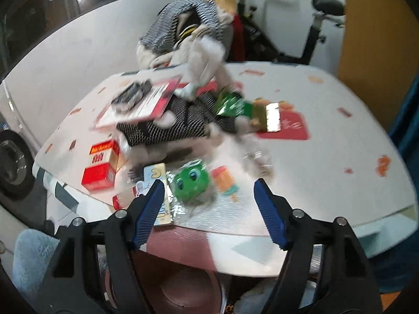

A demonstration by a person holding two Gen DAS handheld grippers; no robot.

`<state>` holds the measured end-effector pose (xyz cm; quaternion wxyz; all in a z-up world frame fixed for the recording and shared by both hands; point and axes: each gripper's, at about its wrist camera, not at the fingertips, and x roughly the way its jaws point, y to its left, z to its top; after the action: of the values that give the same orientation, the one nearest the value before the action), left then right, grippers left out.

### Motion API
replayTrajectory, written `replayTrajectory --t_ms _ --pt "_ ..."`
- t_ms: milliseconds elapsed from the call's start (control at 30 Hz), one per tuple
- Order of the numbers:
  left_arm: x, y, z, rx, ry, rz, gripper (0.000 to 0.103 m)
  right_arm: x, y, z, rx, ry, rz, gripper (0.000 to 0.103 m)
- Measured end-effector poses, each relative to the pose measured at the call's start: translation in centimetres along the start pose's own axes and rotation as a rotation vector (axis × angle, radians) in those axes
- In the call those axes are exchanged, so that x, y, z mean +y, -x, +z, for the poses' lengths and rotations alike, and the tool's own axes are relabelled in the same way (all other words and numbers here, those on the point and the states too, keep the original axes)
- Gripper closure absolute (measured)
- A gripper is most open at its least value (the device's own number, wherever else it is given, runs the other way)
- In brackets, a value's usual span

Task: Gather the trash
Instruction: 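Grasp the red cigarette pack with the left tool while the right tool grasps the green candy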

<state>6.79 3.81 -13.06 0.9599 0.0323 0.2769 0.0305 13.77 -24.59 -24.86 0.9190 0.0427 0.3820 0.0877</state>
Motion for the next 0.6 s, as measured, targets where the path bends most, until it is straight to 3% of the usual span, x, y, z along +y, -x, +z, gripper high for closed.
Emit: replayTrajectory --t_ms 267,433,600 --pt "1.5 -2.9 -1.1 0.079 0.095 -0.012 0.005 0.5 -4.3 0.4 0.016 -0.02 0.03 0.04" --pt "0.9 -4.0 -1.5 0.103 0.099 -0.045 0.005 0.8 -5.0 0.6 0.041 0.002 0.049 0.065" --pt "0.1 -4.8 -2.1 0.132 0.094 -0.081 0.008 1.2 -0.4 1.2 -0.104 0.012 0.037 0.07"
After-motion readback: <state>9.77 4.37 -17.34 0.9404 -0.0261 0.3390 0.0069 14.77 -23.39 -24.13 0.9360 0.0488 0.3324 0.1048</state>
